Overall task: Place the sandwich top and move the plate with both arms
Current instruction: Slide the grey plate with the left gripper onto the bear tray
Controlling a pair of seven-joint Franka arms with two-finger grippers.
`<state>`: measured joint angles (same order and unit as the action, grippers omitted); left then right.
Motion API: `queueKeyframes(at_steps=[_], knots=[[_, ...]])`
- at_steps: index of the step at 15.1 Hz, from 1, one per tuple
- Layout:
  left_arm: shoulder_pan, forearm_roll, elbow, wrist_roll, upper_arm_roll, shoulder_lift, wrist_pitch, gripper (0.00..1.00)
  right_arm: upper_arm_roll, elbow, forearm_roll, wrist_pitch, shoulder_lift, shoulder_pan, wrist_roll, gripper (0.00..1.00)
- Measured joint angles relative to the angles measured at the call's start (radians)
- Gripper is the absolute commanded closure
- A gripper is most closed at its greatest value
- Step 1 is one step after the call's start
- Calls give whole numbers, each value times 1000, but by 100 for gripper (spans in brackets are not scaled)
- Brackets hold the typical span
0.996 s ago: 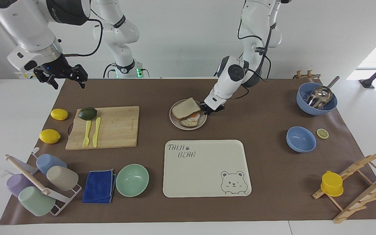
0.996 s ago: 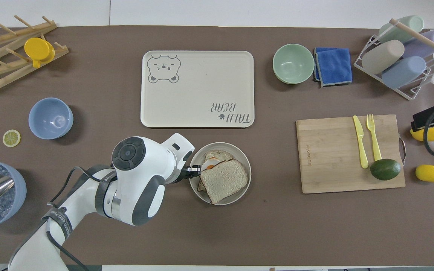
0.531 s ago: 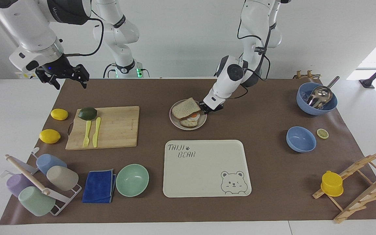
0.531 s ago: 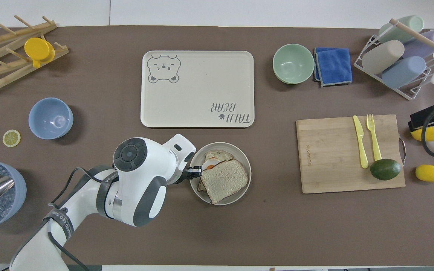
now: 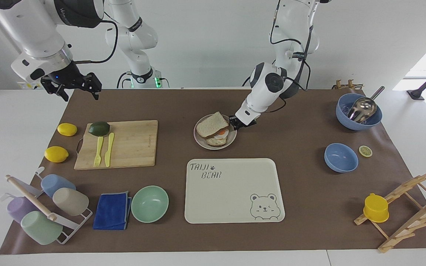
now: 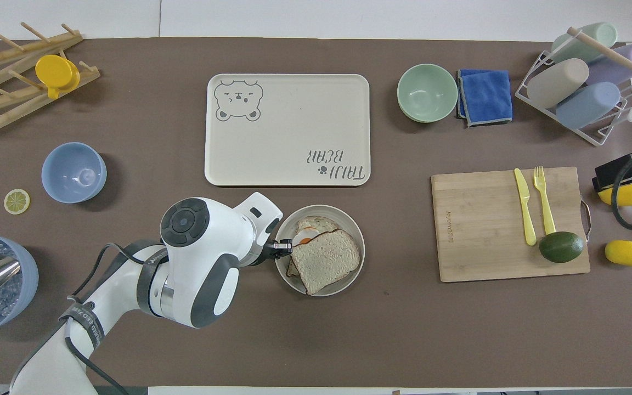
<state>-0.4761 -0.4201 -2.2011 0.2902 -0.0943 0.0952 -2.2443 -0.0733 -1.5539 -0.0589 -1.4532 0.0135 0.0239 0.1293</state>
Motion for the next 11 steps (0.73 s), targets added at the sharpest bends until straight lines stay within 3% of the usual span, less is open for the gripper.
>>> queueKeyframes(at_steps=[3,7,11], knots=[[80,-6,79,-27,5,-14,110,100,0,0,0,0,0,0,0,0],[128,-32,164,-36,7,-9,139,100,0,0,0,0,0,0,0,0],[173,-34,286,-36,9,62,140,100,0,0,0,0,0,0,0,0]])
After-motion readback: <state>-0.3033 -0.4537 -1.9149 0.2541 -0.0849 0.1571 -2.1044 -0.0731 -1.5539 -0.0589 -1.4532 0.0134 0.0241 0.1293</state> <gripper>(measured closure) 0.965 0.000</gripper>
